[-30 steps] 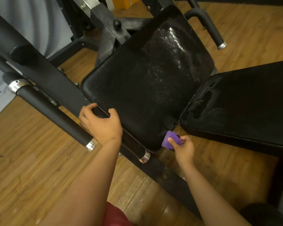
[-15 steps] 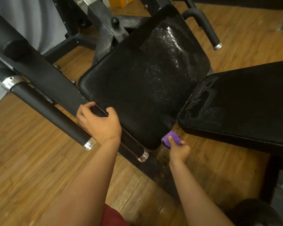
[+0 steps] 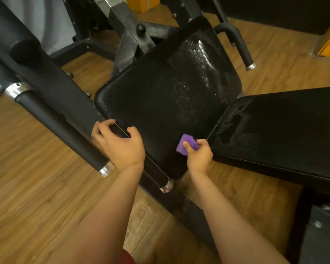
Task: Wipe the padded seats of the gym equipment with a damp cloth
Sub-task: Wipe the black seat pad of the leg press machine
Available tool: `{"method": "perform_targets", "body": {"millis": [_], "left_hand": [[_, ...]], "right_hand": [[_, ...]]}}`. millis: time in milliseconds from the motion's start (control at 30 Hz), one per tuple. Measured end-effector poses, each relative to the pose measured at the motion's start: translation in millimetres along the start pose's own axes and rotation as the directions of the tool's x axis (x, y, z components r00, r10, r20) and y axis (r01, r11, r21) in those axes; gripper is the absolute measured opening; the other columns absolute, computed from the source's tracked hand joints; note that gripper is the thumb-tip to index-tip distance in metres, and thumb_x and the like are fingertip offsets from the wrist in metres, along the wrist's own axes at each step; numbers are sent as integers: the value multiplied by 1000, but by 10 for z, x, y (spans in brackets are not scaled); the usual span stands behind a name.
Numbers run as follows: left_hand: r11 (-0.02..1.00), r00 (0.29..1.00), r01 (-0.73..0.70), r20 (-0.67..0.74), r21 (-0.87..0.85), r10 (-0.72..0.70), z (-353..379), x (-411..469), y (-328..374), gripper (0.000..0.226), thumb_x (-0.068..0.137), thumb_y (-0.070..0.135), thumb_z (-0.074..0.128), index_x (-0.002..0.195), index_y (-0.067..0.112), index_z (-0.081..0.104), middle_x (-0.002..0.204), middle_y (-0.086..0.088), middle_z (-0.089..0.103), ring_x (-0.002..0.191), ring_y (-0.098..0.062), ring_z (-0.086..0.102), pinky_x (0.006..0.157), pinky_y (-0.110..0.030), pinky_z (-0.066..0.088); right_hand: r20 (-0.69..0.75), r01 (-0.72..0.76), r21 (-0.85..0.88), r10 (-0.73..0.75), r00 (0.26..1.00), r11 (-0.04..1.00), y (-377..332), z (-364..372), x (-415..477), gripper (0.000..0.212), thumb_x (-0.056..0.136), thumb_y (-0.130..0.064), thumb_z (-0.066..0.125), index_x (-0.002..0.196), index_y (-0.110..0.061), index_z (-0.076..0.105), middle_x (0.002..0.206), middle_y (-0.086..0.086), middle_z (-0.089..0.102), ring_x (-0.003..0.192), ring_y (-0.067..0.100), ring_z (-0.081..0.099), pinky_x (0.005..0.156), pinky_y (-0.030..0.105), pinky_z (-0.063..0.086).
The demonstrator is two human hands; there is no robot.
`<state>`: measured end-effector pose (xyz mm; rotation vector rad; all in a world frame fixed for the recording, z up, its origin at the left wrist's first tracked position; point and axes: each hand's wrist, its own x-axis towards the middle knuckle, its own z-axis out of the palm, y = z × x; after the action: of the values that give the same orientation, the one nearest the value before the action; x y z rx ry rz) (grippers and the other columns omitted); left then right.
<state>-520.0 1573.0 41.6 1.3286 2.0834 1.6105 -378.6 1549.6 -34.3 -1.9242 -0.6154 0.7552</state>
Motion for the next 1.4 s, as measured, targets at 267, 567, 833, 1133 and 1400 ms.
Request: {"method": "perform_targets", "body": {"millis": [267,567,833,1133,1400], "left_hand": [[1000,1000,-1,-5,-11,1,-1,-4,-11,32,78,15,64,108,8,55,133,-16,44,133,-28,34,103,-5,7],[1000,1000,4,-27,22,-3,19,-2,-26,33,79,18,63,110,12,55,138,-10,42,133,-24,32,107,-19,17],[1000,999,-5,-34,14,6,25,-1,-45,32,78,20,61,109,12,54,136,-10,42,132,-26,33,110,-30,24],[1000,999,-5,-39,12,5,8,-14,-19,31,79,16,62,109,11,54,137,-11,42,132,-26,32,109,-26,20],[1000,999,-8,-52,17,9,6,-12,-3,31,79,15,63,109,10,55,136,-12,43,132,-26,33,102,-6,11]], "right_hand": [[114,185,-215,-163,980,959,-61,-206,117,24,89,-18,65,112,-17,59,100,-6,59,90,6,56,68,12,40],[385,421,-610,-213,898,672,-622,-377,1032,20,84,-20,69,92,-24,52,89,-1,61,86,17,61,78,36,54],[643,646,-604,-193,741,467,-295,-442,757,18,84,-15,67,88,-21,50,83,-3,59,81,13,59,71,27,48],[747,766,-617,-174,642,179,-306,-449,852,24,79,-35,71,88,-29,50,92,-6,52,99,16,46,93,31,33],[675,707,-651,-216,706,276,-365,-422,1080,21,79,-29,72,85,-28,52,92,-3,58,100,15,50,98,35,35]]}}
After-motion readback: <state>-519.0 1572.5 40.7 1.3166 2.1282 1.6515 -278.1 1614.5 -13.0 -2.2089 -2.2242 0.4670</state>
